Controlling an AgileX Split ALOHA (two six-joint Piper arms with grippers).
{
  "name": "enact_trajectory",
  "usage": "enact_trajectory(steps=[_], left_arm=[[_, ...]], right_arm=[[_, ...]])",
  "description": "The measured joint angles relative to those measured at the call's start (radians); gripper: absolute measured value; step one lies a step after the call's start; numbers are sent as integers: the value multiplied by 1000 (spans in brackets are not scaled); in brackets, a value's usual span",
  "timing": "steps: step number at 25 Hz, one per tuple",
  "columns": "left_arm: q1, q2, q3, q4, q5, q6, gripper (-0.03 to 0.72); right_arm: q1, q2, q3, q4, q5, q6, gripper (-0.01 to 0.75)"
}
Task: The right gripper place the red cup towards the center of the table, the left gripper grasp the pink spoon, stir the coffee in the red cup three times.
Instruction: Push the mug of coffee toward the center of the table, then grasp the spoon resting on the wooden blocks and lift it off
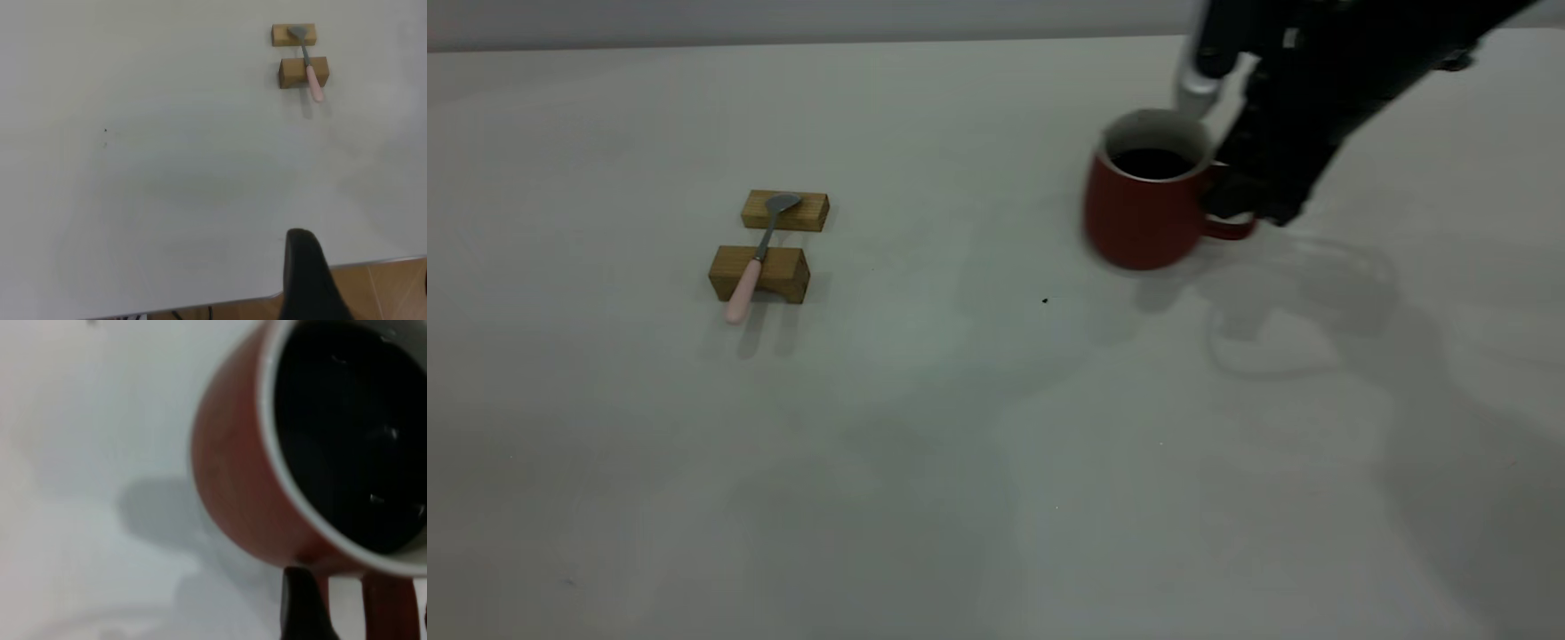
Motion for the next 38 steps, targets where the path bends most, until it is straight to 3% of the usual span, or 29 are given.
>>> enact_trajectory(steps=[9,15,19,25,29,31,35,38], left_arm=[[0,0,0,1,0,0,492],[0,0,0,1,0,0,492],[0,0,0,1,0,0,492],[0,0,0,1,0,0,492],[0,0,0,1,0,0,492],[0,0,0,1,0,0,492],[0,0,0,1,0,0,492],[0,0,0,1,0,0,492]], right_arm=[[131,39,-91,67,26,0,462],[123,17,-93,67,38,49,461],[73,-106,-36,68,48,212,461],[8,-474,186,65,114,766,460],[6,-786,363,-97,195,1142,460],[-5,-918,427,-227,290,1346,460],[-96,-1087,462,-500,562,1712,460],[-145,-1197,471,-716,742,1881,460]])
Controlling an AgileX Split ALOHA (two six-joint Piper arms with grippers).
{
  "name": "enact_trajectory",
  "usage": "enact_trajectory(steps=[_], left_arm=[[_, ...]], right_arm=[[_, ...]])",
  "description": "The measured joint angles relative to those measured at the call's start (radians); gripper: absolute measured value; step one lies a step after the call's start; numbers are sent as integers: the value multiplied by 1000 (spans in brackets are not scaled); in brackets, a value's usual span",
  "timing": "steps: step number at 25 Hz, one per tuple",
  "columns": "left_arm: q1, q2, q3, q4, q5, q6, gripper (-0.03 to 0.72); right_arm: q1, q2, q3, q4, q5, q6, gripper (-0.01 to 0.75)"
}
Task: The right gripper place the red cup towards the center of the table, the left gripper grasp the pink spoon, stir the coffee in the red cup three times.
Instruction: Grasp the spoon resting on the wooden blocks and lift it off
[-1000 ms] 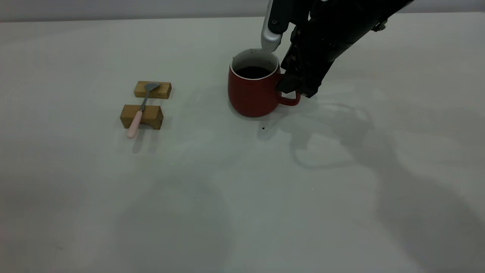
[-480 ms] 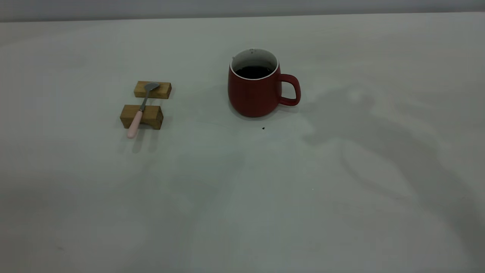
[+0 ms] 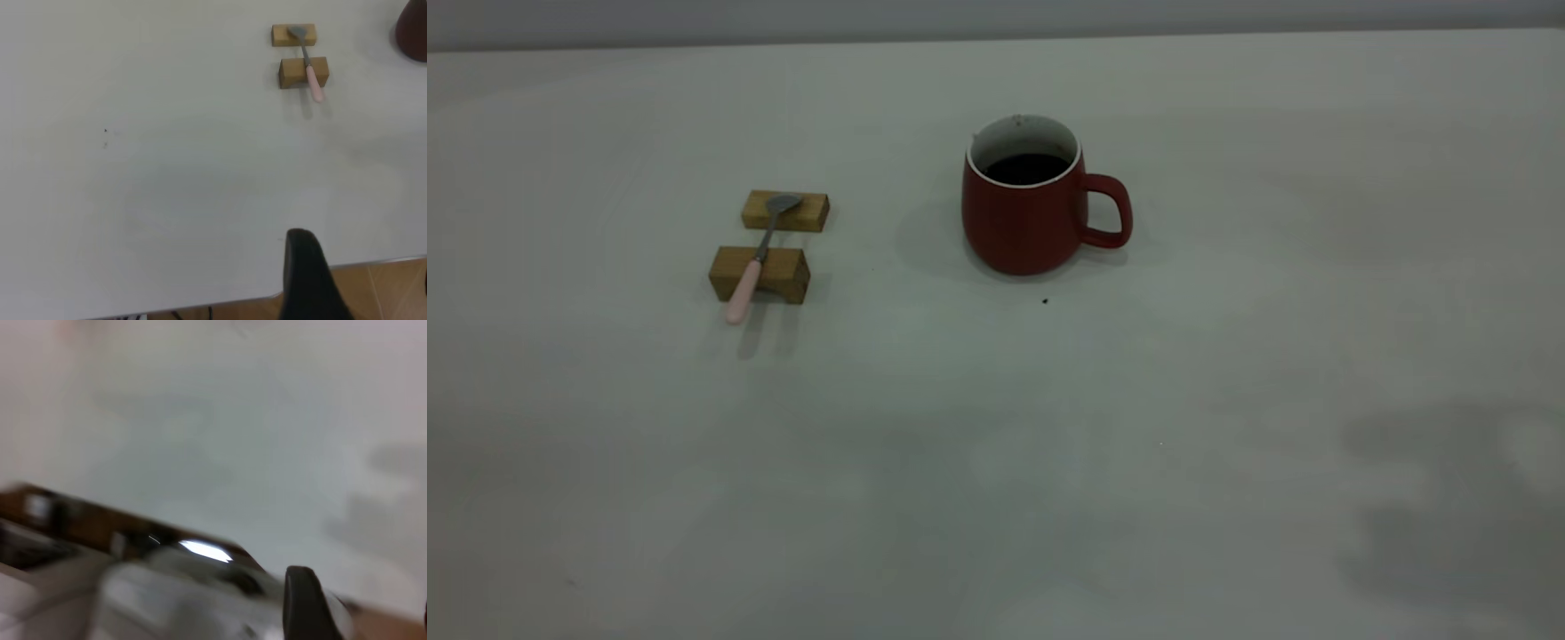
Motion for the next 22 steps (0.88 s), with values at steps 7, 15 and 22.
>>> enact_trajectory(steps=[7,15,22], left_arm=[[0,0,0,0,0,0,492],[0,0,0,0,0,0,492],[0,0,0,0,0,0,492]], right_arm=[[-9,-361,176,-310,121,188,460],[-9,-735,311,-371,142,215,460],[-9,-926,311,-375,144,216,460]])
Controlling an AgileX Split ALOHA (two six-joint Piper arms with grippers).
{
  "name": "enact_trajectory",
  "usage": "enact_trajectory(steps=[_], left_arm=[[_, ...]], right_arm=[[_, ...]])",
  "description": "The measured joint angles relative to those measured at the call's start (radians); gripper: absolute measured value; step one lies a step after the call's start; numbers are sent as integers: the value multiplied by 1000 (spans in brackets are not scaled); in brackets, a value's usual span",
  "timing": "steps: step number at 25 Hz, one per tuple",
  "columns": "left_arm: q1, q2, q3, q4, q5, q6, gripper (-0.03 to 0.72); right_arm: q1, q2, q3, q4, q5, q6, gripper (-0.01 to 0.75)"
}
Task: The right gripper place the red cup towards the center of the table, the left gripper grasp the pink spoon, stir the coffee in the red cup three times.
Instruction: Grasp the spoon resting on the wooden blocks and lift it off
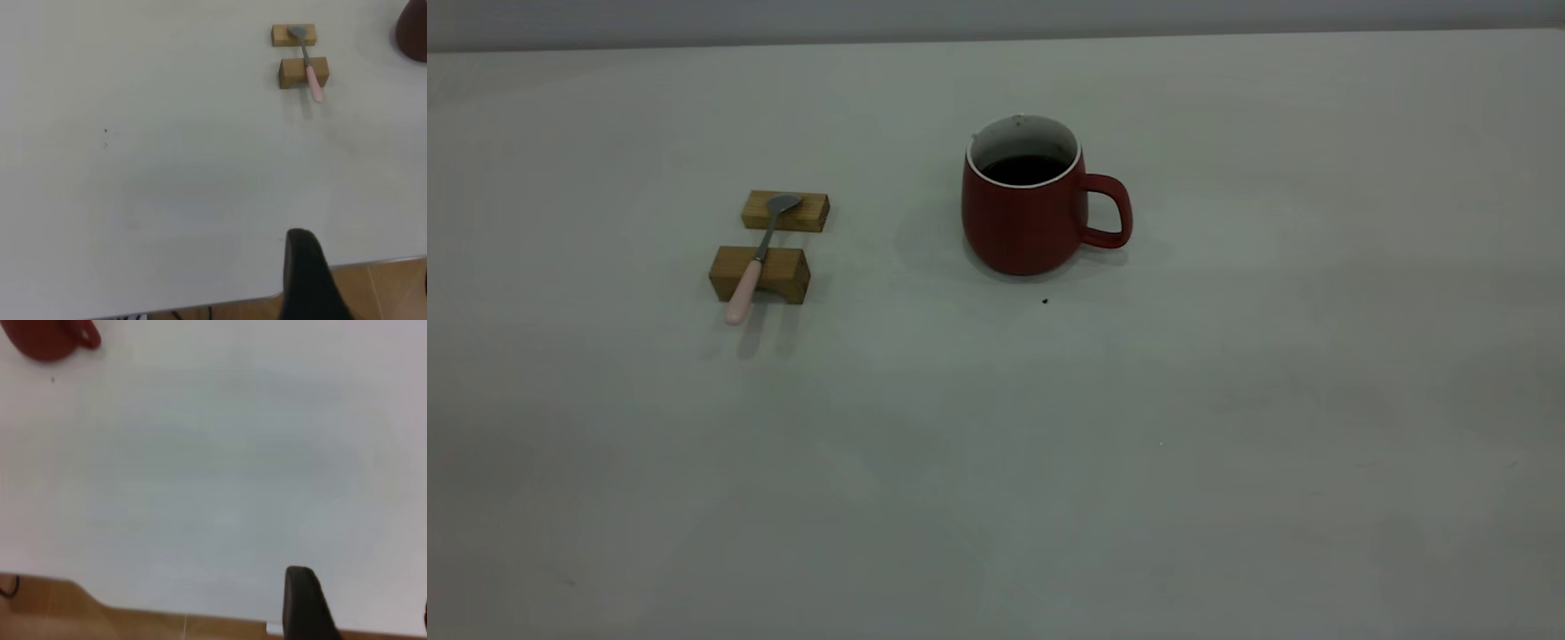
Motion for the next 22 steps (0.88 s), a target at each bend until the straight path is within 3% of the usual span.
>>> enact_trajectory(steps=[22], left_arm=[[0,0,0,0,0,0,492]], right_arm=[[20,-154,0,4,10,3,460]])
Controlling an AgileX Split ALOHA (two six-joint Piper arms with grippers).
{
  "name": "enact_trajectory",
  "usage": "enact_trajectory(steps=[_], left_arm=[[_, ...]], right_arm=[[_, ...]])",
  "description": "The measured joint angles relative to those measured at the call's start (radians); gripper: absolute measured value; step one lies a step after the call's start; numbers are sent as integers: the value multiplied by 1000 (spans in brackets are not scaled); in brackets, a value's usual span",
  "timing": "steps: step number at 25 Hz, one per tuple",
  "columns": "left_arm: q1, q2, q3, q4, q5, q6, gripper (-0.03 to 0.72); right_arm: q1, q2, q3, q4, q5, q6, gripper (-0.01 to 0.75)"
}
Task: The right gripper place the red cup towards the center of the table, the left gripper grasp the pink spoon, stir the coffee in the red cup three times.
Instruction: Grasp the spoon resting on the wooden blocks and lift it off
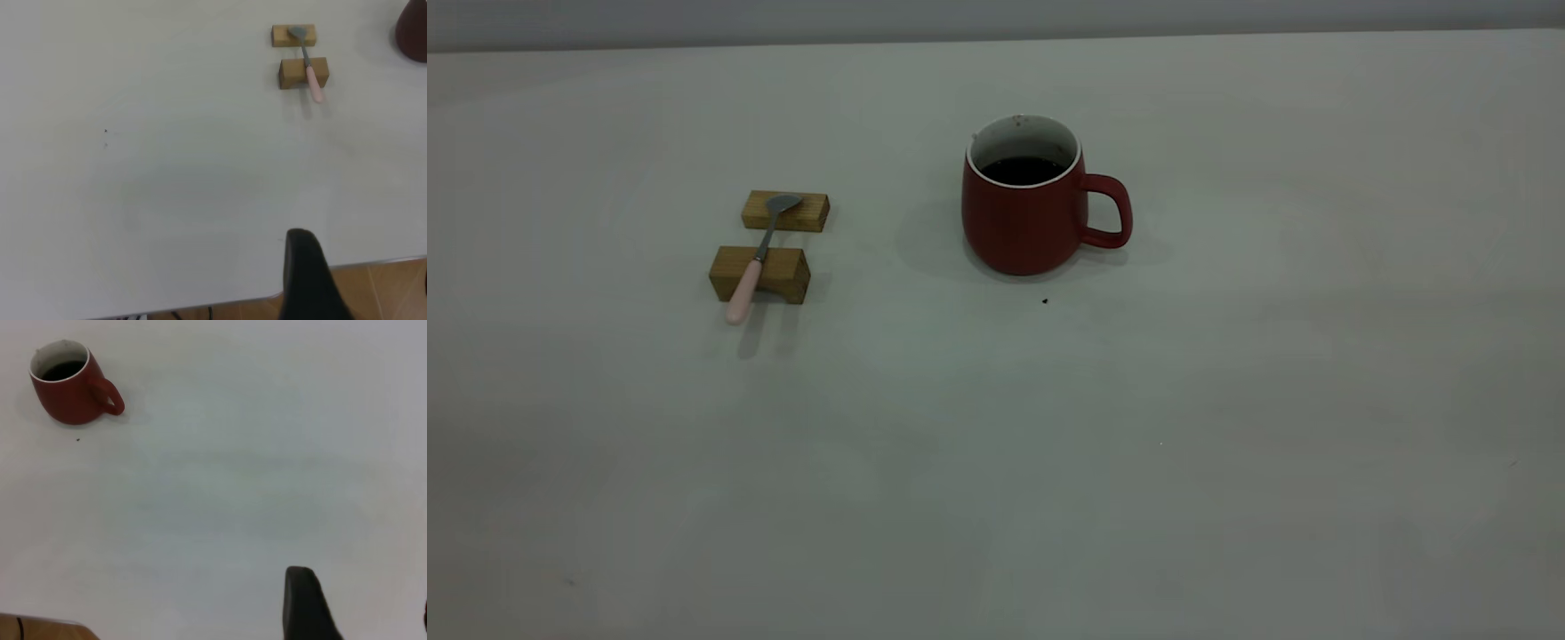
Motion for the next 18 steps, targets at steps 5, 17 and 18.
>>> enact_trajectory(steps=[5,17,18], left_arm=[[0,0,0,0,0,0,492],[0,7,0,0,0,-10,492],[0,21,-1,0,-2,-26,493]], right_arm=[[0,0,0,0,1,0,460],[0,0,0,0,2,0,460],[0,0,0,0,2,0,460]])
